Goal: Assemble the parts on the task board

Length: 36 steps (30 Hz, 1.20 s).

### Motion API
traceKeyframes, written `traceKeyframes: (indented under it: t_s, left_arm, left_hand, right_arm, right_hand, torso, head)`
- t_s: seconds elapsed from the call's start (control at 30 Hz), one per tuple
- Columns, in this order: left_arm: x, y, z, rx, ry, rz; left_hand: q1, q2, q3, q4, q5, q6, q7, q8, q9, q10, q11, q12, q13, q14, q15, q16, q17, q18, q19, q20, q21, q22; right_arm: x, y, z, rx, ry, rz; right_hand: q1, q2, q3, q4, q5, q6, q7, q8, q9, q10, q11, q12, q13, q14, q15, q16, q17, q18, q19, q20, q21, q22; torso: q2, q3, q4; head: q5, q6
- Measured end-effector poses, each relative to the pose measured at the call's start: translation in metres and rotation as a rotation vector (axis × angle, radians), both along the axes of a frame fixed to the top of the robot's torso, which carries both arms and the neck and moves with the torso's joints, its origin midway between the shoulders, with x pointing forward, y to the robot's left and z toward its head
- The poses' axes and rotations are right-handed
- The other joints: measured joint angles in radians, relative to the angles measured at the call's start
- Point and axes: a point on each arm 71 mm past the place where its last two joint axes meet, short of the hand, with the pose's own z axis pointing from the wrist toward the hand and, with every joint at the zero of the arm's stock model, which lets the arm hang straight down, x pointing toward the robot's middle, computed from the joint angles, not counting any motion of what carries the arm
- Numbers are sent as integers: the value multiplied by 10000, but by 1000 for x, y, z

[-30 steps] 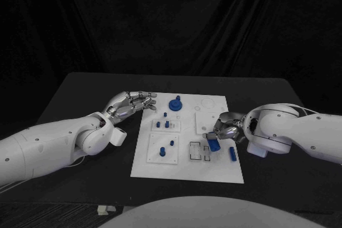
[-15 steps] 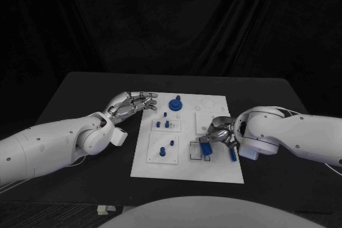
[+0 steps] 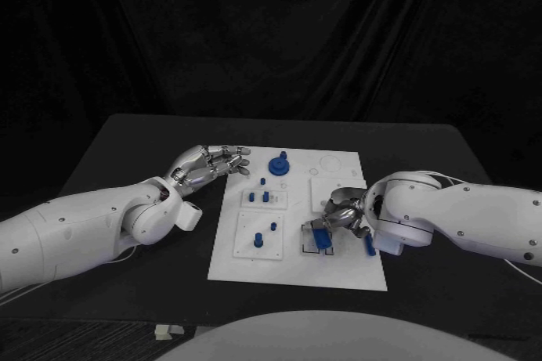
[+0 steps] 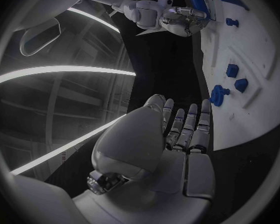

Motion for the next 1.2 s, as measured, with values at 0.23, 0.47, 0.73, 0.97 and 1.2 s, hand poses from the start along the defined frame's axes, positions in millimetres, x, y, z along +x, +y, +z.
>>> traceKeyframes:
  t_s: [0.23,0.47,0.73,0.97,1.2]
  left_arm:
    - [0,0,0,9,19,-7]
    - [1,0,-1,24,41,-13]
    - [1,0,-1,33,74,-37]
    - [1,0,-1,40,104,-58]
    - [1,0,-1,44,132,-76]
  left_hand:
    - [0,0,0,0,0,0,0,0,0,0,0,0,-1,0,0,0,0,0,0,0,0,0]
    - [0,0,0,0,0,0,0,0,1,0,0,0,-1,0,0,0,0,0,0,0,0,0]
    - [0,0,0,0,0,0,0,0,1,0,0,0,-3,0,0,0,0,0,0,0,0,1]
    - [0,0,27,28,0,0,0,0,1,32,32,0,-3,0,0,0,0,0,0,0,0,1]
    - [0,0,27,28,0,0,0,0,-8,32,33,0,-4,0,0,0,0,0,0,0,0,-8]
  right_arm:
    - [0,3,-1,-12,51,106]
    - [0,4,-2,-93,143,182]
    - [1,4,-3,-203,211,215]
    - [1,4,-3,-277,248,224]
    - [1,3,-3,-302,228,240]
  right_hand:
    - [-92,91,-152,14,-903,-1,2,0,-8,-16,15,0,-1,-35,34,-33,0,0,0,0,-95,0]
    - [-238,52,-600,105,-2647,-31,-38,12,-27,-14,14,0,-1,-35,33,-73,0,-1,0,0,-174,-1]
    - [-393,129,-1059,198,-3806,-69,-5,13,-39,-14,14,0,-2,-8,60,-73,0,159,0,0,-291,7]
    - [-546,128,-1459,322,-4546,-69,-5,13,-51,-14,14,0,-3,-8,61,-110,0,158,0,0,-355,6]
    - [-721,116,-1681,398,-4883,-104,30,35,-59,-14,14,0,-3,-8,60,-110,-1,157,0,0,-367,6]
  torso:
    - [-4,0,-6]
    - [0,-4,-6]
    - [6,-4,-5]
    - [6,-4,-7]
    - [2,-3,-12]
  head:
    - [18,0]
    - [39,0]
    - [18,0]
    - [37,0]
    - [45,0]
